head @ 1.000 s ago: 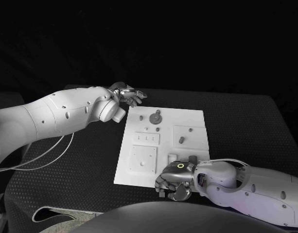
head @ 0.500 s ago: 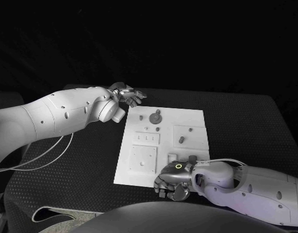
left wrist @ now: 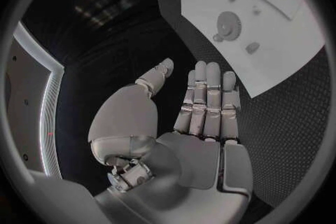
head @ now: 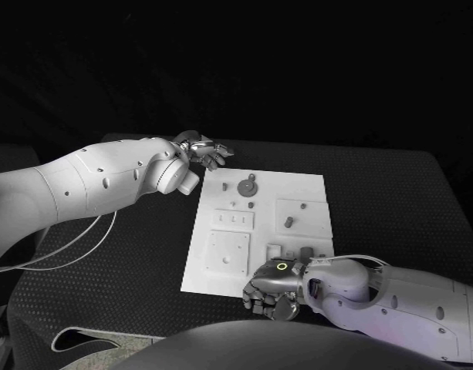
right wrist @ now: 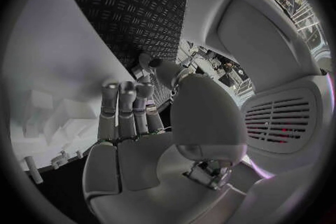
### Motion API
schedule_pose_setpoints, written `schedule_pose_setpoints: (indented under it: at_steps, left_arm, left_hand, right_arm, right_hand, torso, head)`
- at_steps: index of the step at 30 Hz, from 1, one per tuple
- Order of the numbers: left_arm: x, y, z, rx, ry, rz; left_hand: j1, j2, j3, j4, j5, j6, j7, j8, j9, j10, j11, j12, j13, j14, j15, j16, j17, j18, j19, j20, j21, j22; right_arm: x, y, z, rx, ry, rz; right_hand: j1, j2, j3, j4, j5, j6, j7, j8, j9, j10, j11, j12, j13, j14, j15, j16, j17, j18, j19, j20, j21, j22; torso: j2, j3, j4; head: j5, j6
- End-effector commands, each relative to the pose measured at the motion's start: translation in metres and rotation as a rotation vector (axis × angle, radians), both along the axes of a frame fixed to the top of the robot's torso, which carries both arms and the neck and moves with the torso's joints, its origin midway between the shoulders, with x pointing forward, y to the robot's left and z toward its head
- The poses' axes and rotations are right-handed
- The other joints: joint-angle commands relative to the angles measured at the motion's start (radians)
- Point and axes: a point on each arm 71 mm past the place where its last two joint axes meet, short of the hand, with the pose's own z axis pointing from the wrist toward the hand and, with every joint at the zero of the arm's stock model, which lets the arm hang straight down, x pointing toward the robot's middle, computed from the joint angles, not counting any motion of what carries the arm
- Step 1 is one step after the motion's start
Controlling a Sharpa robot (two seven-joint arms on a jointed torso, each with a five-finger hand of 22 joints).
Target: Assemble the parts on the task board
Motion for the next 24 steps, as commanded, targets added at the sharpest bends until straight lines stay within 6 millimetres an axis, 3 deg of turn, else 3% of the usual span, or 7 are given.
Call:
schedule_pose_setpoints:
  at_steps: [1,5,8,11,18,24]
  left_arm:
    - [-0.0006,-0.0025,0.001,-0.013,0.0,-0.017]
    - [-0.0012,-0.0023,0.0011,-0.013,0.002,-0.019]
    - [-0.0013,-0.001,0.0011,-0.011,0.002,-0.015]
    - [-0.0013,0.0003,0.0012,-0.01,0.002,-0.012]
    - [-0.0012,-0.0005,0.0011,-0.01,0.002,-0.014]
    - [-0.0011,0.0008,0.0011,-0.009,0.003,-0.011]
  left_hand:
    - [-0.006,0.006,-0.002,0.004,-0.004,-0.004,0.0,0.004,-0.001,0.001,0.003,-0.007,-0.001,0.008,0.001,-0.005,0.001,0.007,0.008,-0.026,-0.004,0.002]
    - [-0.005,0.006,-0.002,0.004,-0.004,-0.004,0.0,0.004,-0.001,0.001,0.004,-0.007,-0.001,0.008,0.001,-0.005,0.001,0.007,0.008,-0.026,-0.004,0.002]
    - [-0.005,0.007,-0.002,0.004,-0.005,-0.005,0.0,0.004,-0.001,0.001,0.004,-0.007,-0.001,0.008,0.001,-0.005,0.002,0.007,0.008,-0.026,-0.004,0.002]
    - [-0.004,0.007,-0.002,0.004,-0.005,-0.006,0.0,0.004,-0.002,0.001,0.004,-0.007,-0.001,0.008,0.001,-0.005,0.002,0.007,0.008,-0.026,-0.005,0.002]
    - [-0.002,0.007,-0.001,0.004,-0.005,-0.007,0.001,0.004,-0.002,0.0,0.004,-0.008,-0.002,0.008,0.001,-0.006,0.002,0.007,0.008,-0.026,-0.005,0.003]
    - [-0.001,0.008,-0.001,0.003,-0.005,-0.008,0.001,0.004,-0.002,-0.001,0.004,-0.008,-0.002,0.008,0.001,-0.006,0.003,0.007,0.008,-0.026,-0.005,0.003]
  right_arm:
    - [-0.0036,-0.003,-0.009,-0.02,0.016,0.008]
    - [-0.0053,-0.0054,-0.0157,-0.022,0.024,0.0]
    - [-0.0054,-0.0057,-0.0176,-0.013,0.022,-0.003]
    - [-0.0049,-0.0062,-0.0175,-0.007,0.02,-0.008]
    - [-0.0038,-0.0075,-0.0167,0.007,0.012,-0.015]
    - [-0.0021,-0.0096,-0.0151,0.028,-0.005,-0.033]
  right_hand:
    - [-0.014,0.003,-0.003,0.001,-0.008,0.01,0.007,0.004,-0.001,0.0,0.008,0.009,0.002,-0.004,0.001,0.008,-0.002,0.0,-0.002,-0.008,0.006,0.019]
    - [-0.024,0.008,-0.012,0.001,-0.014,0.027,0.008,0.009,0.001,0.001,0.01,0.015,0.002,-0.004,-0.001,0.014,-0.004,0.0,-0.001,-0.01,0.012,0.018]
    - [-0.045,0.025,-0.02,0.006,-0.018,0.061,0.012,0.023,0.006,0.003,0.013,0.021,0.001,-0.002,-0.002,0.02,-0.007,0.0,0.002,-0.011,0.018,0.016]
    - [-0.071,0.046,-0.019,0.017,-0.024,0.094,0.004,0.036,0.016,0.008,0.005,0.026,-0.002,0.002,-0.003,0.027,-0.012,0.0,0.007,-0.012,0.022,0.014]
    - [-0.094,0.053,0.004,0.042,-0.047,0.135,0.008,0.047,0.029,0.012,0.009,0.03,-0.008,0.005,-0.007,0.033,-0.02,0.0,0.013,-0.017,0.026,0.01]
    - [-0.106,0.052,0.008,0.051,-0.049,0.177,-0.006,0.063,0.044,0.019,-0.004,0.032,-0.013,0.01,-0.011,0.038,-0.026,0.0,0.018,-0.023,0.031,0.009]
  torso:
    - [0.0,0.0013,-0.0007]
    - [0.001,0.0019,0.0003]
    - [0.001,0.0031,-0.0005]
    - [0.0,0.0021,-0.0016]
    - [-0.001,0.0008,-0.0015]
    - [-0.001,0.0011,-0.0012]
  head:
    - [0.002,0.0]
    - [0.005,0.0]
    - [0.007,0.0]
    - [0.007,0.0]
    - [0.003,0.0]
    - [0.003,0.0]
